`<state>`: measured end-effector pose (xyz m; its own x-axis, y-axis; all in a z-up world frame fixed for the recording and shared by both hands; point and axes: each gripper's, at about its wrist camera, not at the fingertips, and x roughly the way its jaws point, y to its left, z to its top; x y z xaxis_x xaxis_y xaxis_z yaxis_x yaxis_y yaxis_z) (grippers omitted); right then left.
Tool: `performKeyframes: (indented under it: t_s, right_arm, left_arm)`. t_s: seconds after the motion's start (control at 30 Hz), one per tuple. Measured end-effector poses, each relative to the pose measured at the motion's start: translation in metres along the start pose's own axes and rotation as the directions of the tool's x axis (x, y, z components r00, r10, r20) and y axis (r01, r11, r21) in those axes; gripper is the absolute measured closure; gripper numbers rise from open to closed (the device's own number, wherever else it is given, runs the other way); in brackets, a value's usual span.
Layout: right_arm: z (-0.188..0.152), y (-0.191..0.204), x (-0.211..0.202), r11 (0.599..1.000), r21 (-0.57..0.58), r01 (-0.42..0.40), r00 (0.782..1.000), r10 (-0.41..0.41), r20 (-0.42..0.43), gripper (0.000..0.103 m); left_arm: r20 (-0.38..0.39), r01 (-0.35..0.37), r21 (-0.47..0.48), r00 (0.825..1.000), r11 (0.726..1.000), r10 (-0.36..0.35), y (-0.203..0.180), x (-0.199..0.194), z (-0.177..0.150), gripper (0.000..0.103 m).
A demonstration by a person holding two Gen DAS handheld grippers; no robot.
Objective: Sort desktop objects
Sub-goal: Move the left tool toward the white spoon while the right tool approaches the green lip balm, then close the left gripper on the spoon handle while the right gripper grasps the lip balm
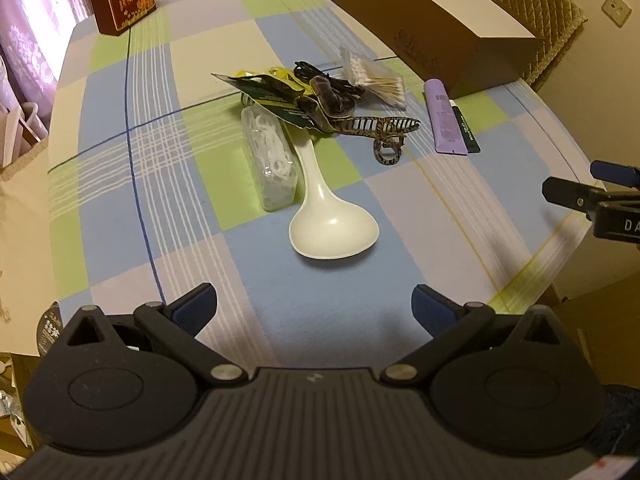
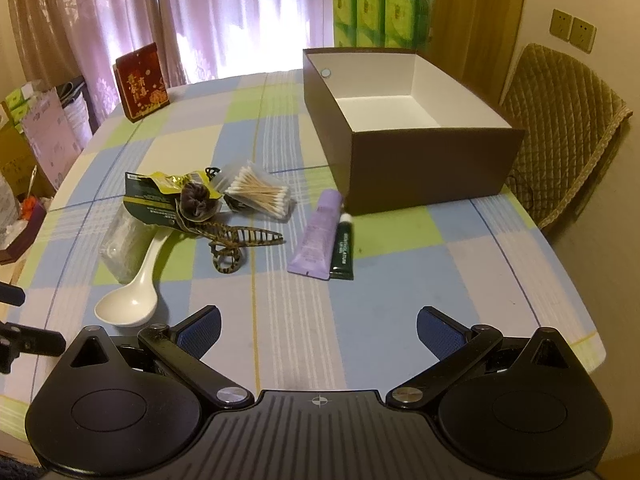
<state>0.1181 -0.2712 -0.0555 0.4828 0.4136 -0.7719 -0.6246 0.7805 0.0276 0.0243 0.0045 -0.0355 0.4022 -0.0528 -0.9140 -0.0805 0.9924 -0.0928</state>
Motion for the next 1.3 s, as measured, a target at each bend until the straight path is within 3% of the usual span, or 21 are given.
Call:
performKeyframes:
  t_s: [0.2, 0.5, 0.67, 0.8, 1.07, 1.2, 1.3]
  right_arm:
    - [0.002, -0.011, 0.007, 1.000, 0.005, -0.008, 1.000, 0.009, -0.014, 0.002]
    - [0.008, -0.028, 0.022, 0.999, -0.019, -0.027, 0.999, 0.027, -0.032, 0.002]
    - [0.012, -0.041, 0.032, 0.999, -0.036, -0.037, 0.999, 0.036, -0.036, 0.002]
    - [0.019, -0.049, 0.041, 0.998, -0.047, -0.050, 0.998, 0.048, -0.045, 0.002]
    - [0.031, -0.063, 0.060, 0.995, -0.065, -0.077, 0.995, 0.072, -0.068, 0.002]
    - [0.033, -0.070, 0.068, 0.994, -0.066, -0.085, 0.993, 0.080, -0.081, 0.002]
    - [0.035, -0.075, 0.073, 0.994, -0.066, -0.091, 0.993, 0.085, -0.088, 0.002]
  left_arm:
    - [-0.025, -0.020, -0.037, 0.999, 0.999, 0.020, 0.008, 0.013, 0.003, 0.001]
    - [-0.057, 0.066, -0.201, 0.995, 0.977, -0.079, 0.022, 0.034, 0.005, 0.001]
    - [-0.019, 0.078, -0.374, 0.996, 0.924, -0.092, 0.031, 0.039, 0.009, 0.001]
    - [0.004, 0.084, -0.451, 0.996, 0.888, -0.092, 0.038, 0.047, 0.012, 0.004]
    - [0.036, 0.111, -0.579, 0.993, 0.808, -0.111, 0.047, 0.066, 0.014, 0.026]
    - [0.040, 0.122, -0.630, 0.991, 0.767, -0.125, 0.051, 0.076, 0.011, 0.030]
    - [0.041, 0.128, -0.653, 0.990, 0.746, -0.135, 0.052, 0.084, 0.009, 0.042]
